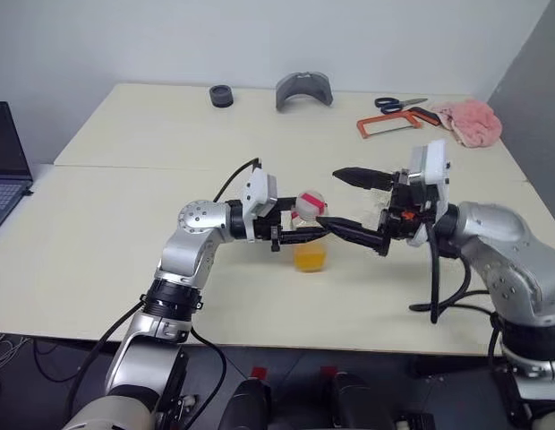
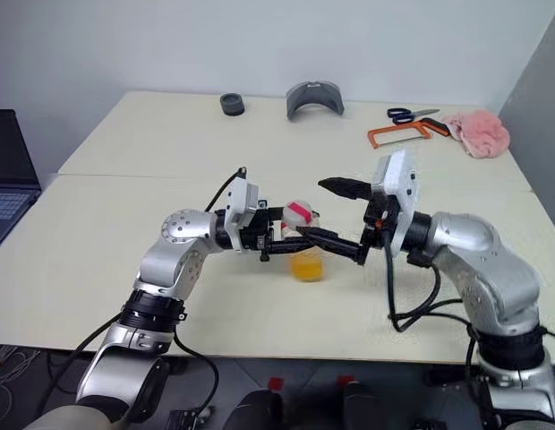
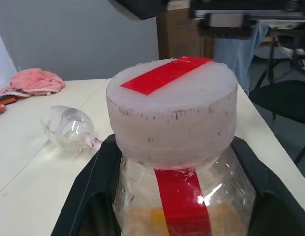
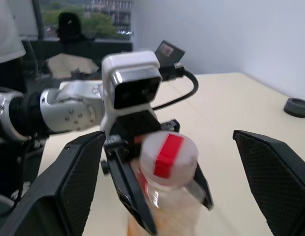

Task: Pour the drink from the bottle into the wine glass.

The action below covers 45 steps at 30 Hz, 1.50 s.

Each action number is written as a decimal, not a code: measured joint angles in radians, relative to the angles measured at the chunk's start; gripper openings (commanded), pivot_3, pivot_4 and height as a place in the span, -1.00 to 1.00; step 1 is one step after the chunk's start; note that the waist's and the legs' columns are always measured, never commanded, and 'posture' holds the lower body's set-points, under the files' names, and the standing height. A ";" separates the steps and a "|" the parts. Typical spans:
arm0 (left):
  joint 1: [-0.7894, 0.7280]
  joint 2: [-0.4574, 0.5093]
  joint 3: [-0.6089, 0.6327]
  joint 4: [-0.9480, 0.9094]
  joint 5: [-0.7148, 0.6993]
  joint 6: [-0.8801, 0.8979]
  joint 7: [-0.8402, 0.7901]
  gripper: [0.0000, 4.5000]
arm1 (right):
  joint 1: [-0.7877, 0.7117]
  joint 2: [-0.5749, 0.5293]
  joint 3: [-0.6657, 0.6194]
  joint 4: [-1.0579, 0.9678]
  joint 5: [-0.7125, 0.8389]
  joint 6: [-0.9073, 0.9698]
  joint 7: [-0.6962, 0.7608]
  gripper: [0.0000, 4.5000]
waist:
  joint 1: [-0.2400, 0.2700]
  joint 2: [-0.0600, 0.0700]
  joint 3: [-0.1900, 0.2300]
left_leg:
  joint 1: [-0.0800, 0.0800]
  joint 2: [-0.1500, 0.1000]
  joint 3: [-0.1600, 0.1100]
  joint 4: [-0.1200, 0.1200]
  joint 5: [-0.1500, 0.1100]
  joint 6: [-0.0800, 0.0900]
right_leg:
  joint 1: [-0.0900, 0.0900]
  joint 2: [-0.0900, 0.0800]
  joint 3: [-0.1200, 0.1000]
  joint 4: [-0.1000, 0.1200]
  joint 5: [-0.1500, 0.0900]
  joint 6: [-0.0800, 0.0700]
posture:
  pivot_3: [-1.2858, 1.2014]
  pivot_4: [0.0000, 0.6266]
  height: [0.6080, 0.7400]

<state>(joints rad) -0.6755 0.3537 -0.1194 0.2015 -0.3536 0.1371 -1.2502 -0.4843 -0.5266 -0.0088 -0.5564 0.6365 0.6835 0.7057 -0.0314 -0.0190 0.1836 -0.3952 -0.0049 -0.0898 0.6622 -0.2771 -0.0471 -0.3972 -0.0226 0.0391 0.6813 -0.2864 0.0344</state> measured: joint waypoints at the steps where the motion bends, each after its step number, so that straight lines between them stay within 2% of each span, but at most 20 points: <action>1: -0.001 0.000 0.000 0.005 0.000 -0.003 0.001 -0.04 | 0.012 0.030 0.017 -0.024 -0.025 0.007 -0.057 1.00 | -0.001 0.000 0.000 | 0.000 0.000 0.001 0.000 0.000 0.000 | 0.000 0.000 0.000 0.000 0.000 0.000 | 0.03 -0.52 1.00; 4: -0.006 -0.001 0.000 0.016 0.003 -0.014 0.002 -0.04 | 0.027 0.101 0.076 -0.052 -0.099 0.015 -0.188 1.00 | -0.001 0.000 0.000 | 0.000 -0.001 0.001 0.000 0.000 0.000 | -0.001 0.001 0.000 0.001 0.000 0.000 | 0.03 -0.52 1.00; 8: -0.015 -0.002 0.000 0.040 0.007 -0.025 0.001 -0.04 | 0.026 0.139 0.126 -0.055 -0.168 0.013 -0.268 1.00 | -0.001 0.000 0.000 | -0.002 -0.001 0.001 0.000 0.000 0.000 | -0.003 0.001 0.001 0.000 0.000 0.000 | 0.03 -0.52 1.00; 17: -0.018 -0.005 -0.003 0.062 0.026 -0.061 -0.001 -0.04 | 0.026 0.140 0.148 -0.032 -0.187 0.018 -0.263 1.00 | -0.001 0.000 0.000 | -0.005 -0.001 0.003 0.000 0.000 -0.001 | -0.007 0.001 0.002 0.001 0.000 0.000 | 0.03 -0.52 1.00; 20: -0.018 -0.005 -0.003 0.062 0.026 -0.061 0.000 -0.04 | 0.026 0.136 0.149 -0.026 -0.182 0.023 -0.245 0.72 | -0.001 0.000 0.000 | -0.005 -0.001 0.003 0.000 0.000 0.000 | -0.007 0.001 0.002 0.001 0.000 0.000 | 0.03 -0.52 1.00; 26: -0.016 -0.003 -0.003 0.062 0.028 -0.063 0.001 -0.04 | 0.018 0.137 0.150 -0.007 -0.181 0.025 -0.216 -0.19 | -0.001 0.000 0.000 | -0.005 -0.001 0.003 0.000 0.000 0.000 | -0.007 0.001 0.002 0.001 0.000 0.000 | 0.03 -0.52 1.00; 33: -0.002 0.008 -0.003 0.042 0.029 -0.060 0.009 -0.04 | 0.005 0.141 0.150 0.021 -0.181 0.015 -0.180 -0.19 | -0.001 0.000 0.000 | -0.005 -0.001 0.003 0.000 0.000 0.000 | -0.007 0.001 0.002 0.001 0.000 0.000 | 0.03 -0.52 1.00; 37: 0.001 0.016 -0.004 0.030 0.028 -0.057 -0.002 -0.04 | -0.019 0.104 0.150 0.082 -0.180 -0.054 -0.068 -0.19 | -0.001 0.000 0.000 | -0.004 -0.002 0.004 0.000 0.000 0.000 | -0.007 0.001 0.002 0.002 0.000 0.000 | 0.03 -0.52 1.00; 43: 0.002 0.019 -0.045 0.000 0.028 -0.056 -0.052 -0.04 | -0.169 -0.054 0.177 0.301 -0.160 -0.207 0.332 -0.19 | -0.002 0.000 0.000 | -0.004 -0.002 0.008 0.001 0.000 0.000 | -0.007 0.002 0.002 0.001 0.000 0.000 | 0.03 -0.52 1.00; 45: 0.002 0.017 -0.052 -0.008 0.028 -0.054 -0.058 -0.04 | -0.208 -0.072 0.184 0.353 -0.151 -0.219 0.411 -0.19 | -0.003 0.000 0.000 | -0.004 -0.002 0.007 0.000 0.000 0.000 | -0.007 0.002 0.001 0.001 0.000 0.000 | 0.03 -0.52 1.00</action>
<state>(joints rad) -0.6738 0.3705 -0.1714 0.1935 -0.3261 0.0836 -1.3079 -0.6923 -0.5984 0.1751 -0.2030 0.4851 0.4647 1.1168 -0.0343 -0.0190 0.1835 -0.3993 -0.0066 -0.0824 0.6625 -0.2771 -0.0467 -0.4042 -0.0202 0.0406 0.6827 -0.2860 0.0342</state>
